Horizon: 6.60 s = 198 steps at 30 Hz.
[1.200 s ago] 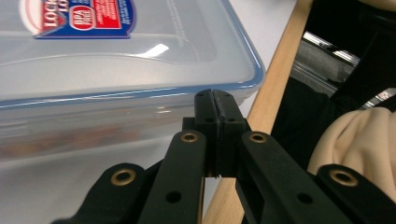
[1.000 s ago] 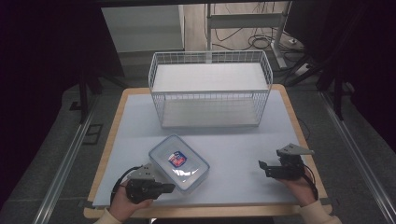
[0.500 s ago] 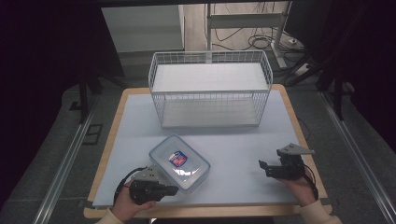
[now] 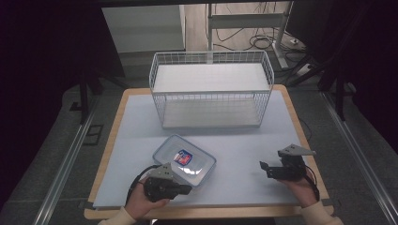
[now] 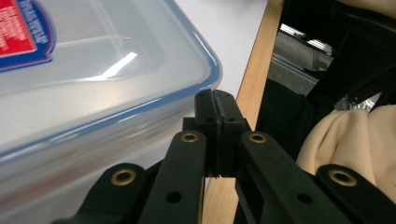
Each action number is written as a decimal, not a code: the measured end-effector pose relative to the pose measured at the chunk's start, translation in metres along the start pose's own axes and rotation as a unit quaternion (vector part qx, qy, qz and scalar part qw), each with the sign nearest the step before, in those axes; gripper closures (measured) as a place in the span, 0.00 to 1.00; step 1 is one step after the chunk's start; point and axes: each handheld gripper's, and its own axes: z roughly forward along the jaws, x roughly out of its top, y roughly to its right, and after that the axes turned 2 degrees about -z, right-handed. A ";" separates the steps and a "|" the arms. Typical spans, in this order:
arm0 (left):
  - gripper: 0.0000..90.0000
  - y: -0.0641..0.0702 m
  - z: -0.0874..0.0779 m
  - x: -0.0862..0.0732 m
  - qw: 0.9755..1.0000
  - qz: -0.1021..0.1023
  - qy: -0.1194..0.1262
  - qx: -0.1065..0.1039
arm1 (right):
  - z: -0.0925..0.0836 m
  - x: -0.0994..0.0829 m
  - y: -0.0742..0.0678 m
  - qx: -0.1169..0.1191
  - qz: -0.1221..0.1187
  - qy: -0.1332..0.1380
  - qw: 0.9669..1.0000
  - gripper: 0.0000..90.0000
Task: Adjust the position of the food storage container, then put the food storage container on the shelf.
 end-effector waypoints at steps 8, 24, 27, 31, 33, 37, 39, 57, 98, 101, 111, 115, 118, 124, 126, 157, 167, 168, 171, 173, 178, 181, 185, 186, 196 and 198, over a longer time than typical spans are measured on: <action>1.00 0.001 0.014 0.015 1.000 0.011 -0.011 0.004 | -0.001 0.000 0.001 0.000 -0.001 0.001 1.000 0.15; 1.00 -0.005 0.045 0.046 0.999 0.008 -0.007 0.038 | -0.001 0.000 0.002 -0.001 0.000 0.001 1.000 0.15; 1.00 -0.005 0.048 0.050 0.999 0.008 -0.007 0.047 | -0.001 0.000 0.002 -0.001 0.001 0.001 1.000 0.15; 1.00 -0.004 0.059 0.060 0.997 0.006 -0.007 0.078 | -0.001 0.000 0.002 0.000 0.001 0.002 1.000 0.15; 1.00 -0.004 0.061 0.062 0.997 0.006 -0.008 0.082 | -0.001 0.000 0.002 0.000 0.001 0.002 1.000 0.15; 1.00 -0.006 0.067 0.068 0.996 -0.002 -0.001 0.093 | -0.002 0.000 0.003 0.000 0.002 0.003 1.000 0.15; 1.00 -0.007 0.069 0.071 0.995 -0.003 -0.001 0.098 | -0.002 0.000 0.003 0.000 0.004 0.004 1.000 0.15; 1.00 -0.004 0.033 0.074 0.993 -0.038 0.057 0.097 | -0.002 -0.002 0.004 -0.001 0.003 0.002 1.000 0.15; 1.00 -0.110 -0.017 0.004 0.964 -0.202 0.066 0.158 | 0.001 0.000 0.002 -0.002 -0.001 -0.001 1.000 0.15; 1.00 -0.107 -0.009 0.008 0.966 -0.197 0.065 0.151 | 0.000 0.000 0.003 -0.001 0.000 0.000 1.000 0.15; 1.00 -0.106 -0.006 0.014 0.966 -0.194 0.072 0.152 | 0.000 0.000 0.004 0.000 0.003 0.004 1.000 0.15; 1.00 -0.103 -0.019 0.014 0.965 -0.188 0.091 0.161 | -0.002 -0.001 0.001 0.004 -0.001 0.009 1.000 0.16; 0.99 -0.095 -0.031 0.012 0.965 -0.181 0.100 0.164 | -0.004 -0.001 -0.001 0.011 -0.002 0.013 1.000 0.16; 0.97 -0.078 -0.052 0.006 0.960 -0.188 0.127 0.164 | -0.004 0.002 -0.002 0.016 -0.003 0.022 1.000 0.16; 0.97 -0.077 -0.053 0.006 0.960 -0.189 0.128 0.165 | -0.004 0.002 -0.002 0.018 -0.003 0.021 1.000 0.16; 0.21 -0.095 -0.040 0.008 0.937 -0.305 0.147 0.080 | 0.000 0.013 -0.010 0.076 0.001 0.035 0.997 0.15; 0.20 -0.108 -0.002 0.019 0.941 -0.318 0.110 0.034 | -0.004 0.008 -0.009 0.074 0.007 0.043 0.996 0.16; 0.21 -0.109 0.000 0.019 0.941 -0.318 0.109 0.031 | -0.005 0.007 -0.008 0.075 0.012 0.045 0.996 0.16; 0.22 -0.110 0.003 0.019 0.940 -0.323 0.110 0.020 | -0.006 0.006 -0.007 0.074 0.014 0.044 0.996 0.16; 0.23 -0.111 0.005 0.019 0.939 -0.325 0.109 0.016 | -0.006 0.006 -0.007 0.072 0.014 0.043 0.996 0.16; 0.29 -0.109 0.008 0.019 0.941 -0.323 0.102 0.022 | -0.005 0.007 -0.010 0.075 0.009 0.042 0.996 0.16; 0.30 -0.109 0.008 0.020 0.939 -0.328 0.105 0.022 | -0.004 0.009 -0.011 0.076 0.007 0.043 0.996 0.17; 0.33 -0.112 0.008 0.017 0.935 -0.337 0.113 0.015 | 0.000 0.020 -0.013 0.090 0.014 0.039 0.995 0.17; 0.33 -0.112 0.008 0.017 0.934 -0.338 0.114 0.016 | 0.000 0.027 -0.014 0.098 0.020 0.035 0.994 0.17; 0.33 -0.111 0.008 0.017 0.934 -0.338 0.113 0.017 | 0.040 0.067 -0.013 0.177 0.095 -0.009 0.980 0.18; 0.33 -0.112 0.008 0.017 0.934 -0.337 0.113 0.016 | 0.050 0.071 -0.014 0.190 0.107 -0.020 0.976 0.18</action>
